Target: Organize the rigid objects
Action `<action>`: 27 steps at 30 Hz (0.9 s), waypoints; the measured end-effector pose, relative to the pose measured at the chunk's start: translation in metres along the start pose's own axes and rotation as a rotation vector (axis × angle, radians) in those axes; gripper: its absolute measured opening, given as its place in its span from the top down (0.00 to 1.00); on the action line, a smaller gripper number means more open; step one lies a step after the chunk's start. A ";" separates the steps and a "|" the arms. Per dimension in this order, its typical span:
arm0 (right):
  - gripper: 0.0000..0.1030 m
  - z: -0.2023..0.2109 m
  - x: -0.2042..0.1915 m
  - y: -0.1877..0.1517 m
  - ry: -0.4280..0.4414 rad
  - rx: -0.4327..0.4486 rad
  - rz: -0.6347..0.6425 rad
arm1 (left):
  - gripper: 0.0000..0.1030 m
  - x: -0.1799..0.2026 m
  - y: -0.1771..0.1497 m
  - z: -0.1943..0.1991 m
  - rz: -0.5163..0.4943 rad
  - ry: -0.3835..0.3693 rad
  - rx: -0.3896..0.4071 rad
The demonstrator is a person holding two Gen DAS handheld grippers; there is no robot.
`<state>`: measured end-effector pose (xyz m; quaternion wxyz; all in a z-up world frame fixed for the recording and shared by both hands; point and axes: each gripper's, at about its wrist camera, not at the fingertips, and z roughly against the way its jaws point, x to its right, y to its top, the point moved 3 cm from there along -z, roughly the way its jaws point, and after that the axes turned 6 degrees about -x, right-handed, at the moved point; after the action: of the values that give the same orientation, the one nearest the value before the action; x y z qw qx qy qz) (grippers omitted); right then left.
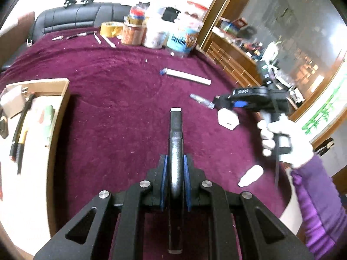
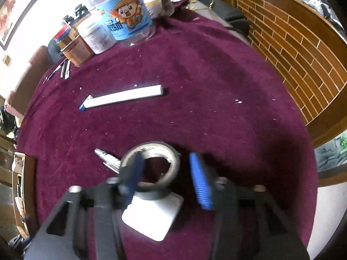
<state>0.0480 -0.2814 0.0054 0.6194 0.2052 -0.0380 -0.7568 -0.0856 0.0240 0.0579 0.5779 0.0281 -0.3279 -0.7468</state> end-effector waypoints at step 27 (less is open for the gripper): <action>0.89 0.089 -0.200 -0.104 0.314 0.113 0.330 | 0.89 -0.192 -0.064 0.074 0.429 0.158 0.066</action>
<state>-0.0505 -0.0845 0.1072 0.7206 0.3456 -0.0164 -0.6009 -0.1073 0.2346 0.0182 0.7460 0.0353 -0.3044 -0.5912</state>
